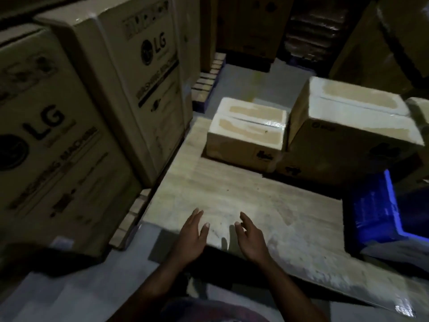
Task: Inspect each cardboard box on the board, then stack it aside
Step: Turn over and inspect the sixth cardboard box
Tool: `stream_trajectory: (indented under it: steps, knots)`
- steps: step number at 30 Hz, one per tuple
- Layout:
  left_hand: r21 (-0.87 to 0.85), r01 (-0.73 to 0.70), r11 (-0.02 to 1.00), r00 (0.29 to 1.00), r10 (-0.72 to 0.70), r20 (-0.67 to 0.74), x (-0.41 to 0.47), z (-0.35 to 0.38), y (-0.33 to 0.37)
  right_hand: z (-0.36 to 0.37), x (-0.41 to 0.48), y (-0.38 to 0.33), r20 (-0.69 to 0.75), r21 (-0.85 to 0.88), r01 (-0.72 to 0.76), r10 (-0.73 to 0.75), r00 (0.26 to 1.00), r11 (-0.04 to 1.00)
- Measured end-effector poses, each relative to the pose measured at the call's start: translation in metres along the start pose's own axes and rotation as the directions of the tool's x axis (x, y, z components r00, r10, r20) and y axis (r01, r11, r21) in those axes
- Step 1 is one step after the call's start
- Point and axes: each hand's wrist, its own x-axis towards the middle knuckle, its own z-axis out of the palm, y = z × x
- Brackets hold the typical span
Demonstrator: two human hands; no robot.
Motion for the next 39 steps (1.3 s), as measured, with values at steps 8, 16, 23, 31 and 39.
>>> stream_trajectory:
  steps: [8,16,23,31,39]
  knots:
    - [-0.120,0.293,0.949,0.946,-0.306,-0.105,-0.158,0.038,-0.024,0.018,-0.085,0.044,0.303,-0.097,0.115,-0.080,0.950,0.989]
    - [-0.285,0.498,0.819,0.797,-0.562,-0.221,-0.290,0.050,-0.062,0.069,-0.172,0.049,0.587,-0.208,0.272,-0.102,0.803,0.940]
    - [-0.559,0.536,0.633,0.608,-0.749,-0.264,-0.436,0.068,-0.103,0.142,-0.263,0.051,0.823,-0.273,0.543,-0.099,0.560,0.794]
    - [-0.742,0.496,0.450,0.352,-0.886,-0.302,-0.642,0.100,-0.156,0.229,-0.405,0.056,0.947,-0.228,0.739,-0.031,0.319,0.634]
    - [-0.842,0.437,0.316,0.139,-0.949,-0.283,-0.778,0.118,-0.193,0.305,-0.530,0.070,0.977,-0.210,0.772,0.092,0.193,0.600]
